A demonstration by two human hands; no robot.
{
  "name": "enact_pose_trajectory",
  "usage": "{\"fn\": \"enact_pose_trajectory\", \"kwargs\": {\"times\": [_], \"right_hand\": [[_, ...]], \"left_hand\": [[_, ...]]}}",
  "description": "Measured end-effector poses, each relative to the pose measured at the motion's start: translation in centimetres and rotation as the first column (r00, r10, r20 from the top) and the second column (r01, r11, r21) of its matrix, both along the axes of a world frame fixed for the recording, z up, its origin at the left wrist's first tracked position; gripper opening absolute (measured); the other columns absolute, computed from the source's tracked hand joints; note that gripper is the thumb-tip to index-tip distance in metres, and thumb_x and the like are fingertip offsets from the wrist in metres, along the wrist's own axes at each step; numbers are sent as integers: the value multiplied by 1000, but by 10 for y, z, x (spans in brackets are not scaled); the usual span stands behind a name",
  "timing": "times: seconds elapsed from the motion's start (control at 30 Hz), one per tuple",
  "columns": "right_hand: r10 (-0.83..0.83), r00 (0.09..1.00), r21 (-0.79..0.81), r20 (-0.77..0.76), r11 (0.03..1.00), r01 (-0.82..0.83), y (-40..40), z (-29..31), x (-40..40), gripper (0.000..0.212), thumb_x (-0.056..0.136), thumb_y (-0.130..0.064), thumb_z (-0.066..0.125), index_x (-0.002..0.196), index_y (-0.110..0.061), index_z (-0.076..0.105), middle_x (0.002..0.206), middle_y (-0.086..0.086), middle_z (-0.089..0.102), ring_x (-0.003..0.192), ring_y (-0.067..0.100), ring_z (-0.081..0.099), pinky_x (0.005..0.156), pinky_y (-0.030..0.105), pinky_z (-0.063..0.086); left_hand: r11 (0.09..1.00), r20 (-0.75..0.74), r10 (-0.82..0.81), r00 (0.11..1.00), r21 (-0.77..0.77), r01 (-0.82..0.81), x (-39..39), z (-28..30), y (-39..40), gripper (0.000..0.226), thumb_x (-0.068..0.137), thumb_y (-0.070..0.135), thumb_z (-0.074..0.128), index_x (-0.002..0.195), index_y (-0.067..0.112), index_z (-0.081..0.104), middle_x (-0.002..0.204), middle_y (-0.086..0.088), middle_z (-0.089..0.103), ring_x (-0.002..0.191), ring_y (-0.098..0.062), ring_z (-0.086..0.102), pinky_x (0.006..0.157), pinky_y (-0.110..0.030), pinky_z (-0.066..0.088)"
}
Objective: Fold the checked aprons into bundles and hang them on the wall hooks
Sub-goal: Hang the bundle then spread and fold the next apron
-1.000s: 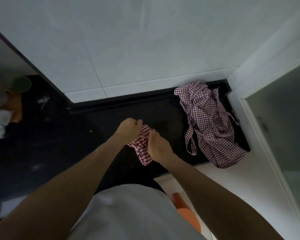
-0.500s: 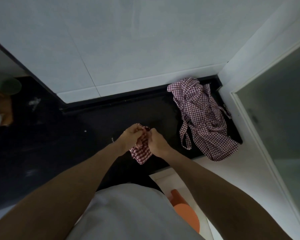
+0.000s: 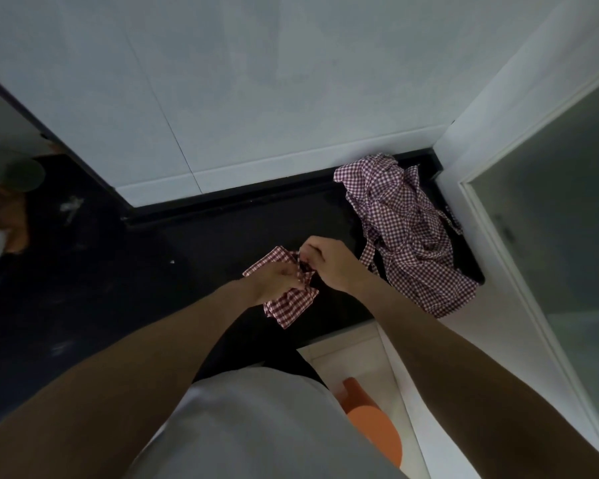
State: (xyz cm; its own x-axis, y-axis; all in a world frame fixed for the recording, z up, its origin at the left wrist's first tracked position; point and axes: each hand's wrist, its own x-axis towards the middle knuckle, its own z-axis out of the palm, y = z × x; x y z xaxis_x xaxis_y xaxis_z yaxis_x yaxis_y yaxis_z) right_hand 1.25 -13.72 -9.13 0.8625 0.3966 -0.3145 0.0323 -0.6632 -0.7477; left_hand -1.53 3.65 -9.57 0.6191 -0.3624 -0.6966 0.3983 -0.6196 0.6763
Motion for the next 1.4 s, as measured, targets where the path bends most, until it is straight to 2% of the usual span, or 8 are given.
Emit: {"fn": "enact_pose_trajectory", "kwargs": {"times": [0.17,0.27,0.4,0.7,0.87,1.03,1.2,1.4], "right_hand": [[-157,988,26,-2,987,157,2,-16,-7,8,102,-14,51,99,-19,56,87,-7,59,75,0,57,70,17,41],[-95,995,14,-21,995,95,-5,-23,-15,17,90,-6,64,94,-22,58,95,-7,50,81,6,54,79,24,46],[-20,986,18,-163,1000,24,-11,-25,-20,21,81,-26,81,98,-31,70,105,-4,49,82,4,49,79,21,44],[-125,982,65,-139,989,135,-1,-29,-25,12,76,-19,86,77,-14,75,92,-8,56,68,-2,51,66,14,40],[-252,949,97,-192,957,273,13,-25,-22,29,84,-8,69,64,-21,52,79,-5,52,71,6,49,71,24,38],[-370,882,269,-292,853,447,14,-19,-13,33,95,-6,58,68,-22,48,53,-16,45,45,0,41,44,12,34],[-216,965,181,-149,953,241,7,-15,0,24,86,-15,76,72,-24,58,75,-7,57,67,3,52,70,20,44],[-82,997,26,-11,996,82,-3,-29,-9,19,79,-11,73,71,-22,59,89,-7,51,78,10,55,74,25,46]], "left_hand": [[999,8,-15,1000,47,15,1,-2,2,39,106,38,37,95,14,66,98,-16,65,76,-18,52,71,-33,46],[997,-31,75,997,33,-74,4,-8,1,30,105,28,41,92,13,64,86,-6,59,70,-12,49,68,-24,41],[984,-23,175,984,12,-175,7,-12,-3,30,105,19,42,77,24,51,77,8,50,68,-2,47,62,-15,39],[982,-109,174,979,-49,-180,10,-9,-1,30,105,20,41,78,20,52,76,4,52,66,-5,48,61,-17,40],[950,-205,214,955,-182,-252,8,-9,8,24,105,16,40,96,3,57,74,-7,54,60,-13,43,58,-25,36],[947,-171,242,955,-171,-271,8,-14,13,21,103,6,44,107,-8,59,77,-10,59,58,-11,50,54,-21,42],[950,-270,187,945,-194,-244,14,-13,17,16,103,8,43,111,2,55,80,-7,58,59,-9,48,57,-22,41],[943,-318,143,937,-244,-227,12,-12,20,21,102,-1,35,98,3,55,80,-9,56,60,-11,46,57,-23,39]]}}
